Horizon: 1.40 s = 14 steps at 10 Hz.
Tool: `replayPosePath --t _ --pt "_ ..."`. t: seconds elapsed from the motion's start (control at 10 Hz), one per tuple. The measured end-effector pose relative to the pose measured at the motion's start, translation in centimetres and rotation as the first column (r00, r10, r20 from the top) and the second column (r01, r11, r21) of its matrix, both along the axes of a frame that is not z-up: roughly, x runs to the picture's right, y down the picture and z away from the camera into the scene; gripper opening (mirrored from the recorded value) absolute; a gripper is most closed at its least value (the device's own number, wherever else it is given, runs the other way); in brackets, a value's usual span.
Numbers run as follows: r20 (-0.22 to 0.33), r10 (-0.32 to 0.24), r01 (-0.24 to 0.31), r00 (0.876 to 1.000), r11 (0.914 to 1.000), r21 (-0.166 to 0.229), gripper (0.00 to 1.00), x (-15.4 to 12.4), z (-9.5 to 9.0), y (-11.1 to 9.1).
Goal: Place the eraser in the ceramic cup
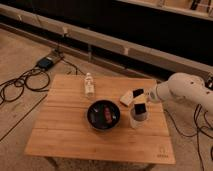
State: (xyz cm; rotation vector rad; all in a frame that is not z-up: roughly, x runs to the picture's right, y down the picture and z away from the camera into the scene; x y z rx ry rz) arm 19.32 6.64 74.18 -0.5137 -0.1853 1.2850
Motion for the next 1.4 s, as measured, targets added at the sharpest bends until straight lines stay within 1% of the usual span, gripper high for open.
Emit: replayPosePath --t 0.1,0.2,0.3,0.4,0.5,0.6,0.7,0.8,1.4 --pt "0.008 -0.001 0.001 1.000 1.0000 -0.007 0.29 -0.39 -0.18 0.33" --pt "0.012 0.000 0.000 1.000 0.9999 -0.012 0.37 -0.55 -0.27 0.60" --pt "0.015 0.002 -0.001 1.000 0.9999 -0.014 0.47 -0.67 -0.39 0.70" --pt "0.016 0.003 -0.003 1.000 0.9999 -0.016 0.55 -0.70 -0.43 0.75" --pt "0.015 0.005 -0.004 1.000 0.9999 -0.016 0.68 -0.61 -0.47 0.82" --pt "0.014 0.006 -0.005 1.000 0.9998 -0.017 0.76 -0.54 -0.50 0.88" --pt "0.013 0.006 -0.006 1.000 0.9998 -0.016 0.79 -0.49 -0.53 0.88" --pt "0.012 0.007 -0.007 1.000 0.9998 -0.017 0.80 -0.42 -0.54 0.95" --pt "0.017 0.012 -0.011 1.000 0.9998 -0.015 0.80 -0.52 -0.66 0.96"
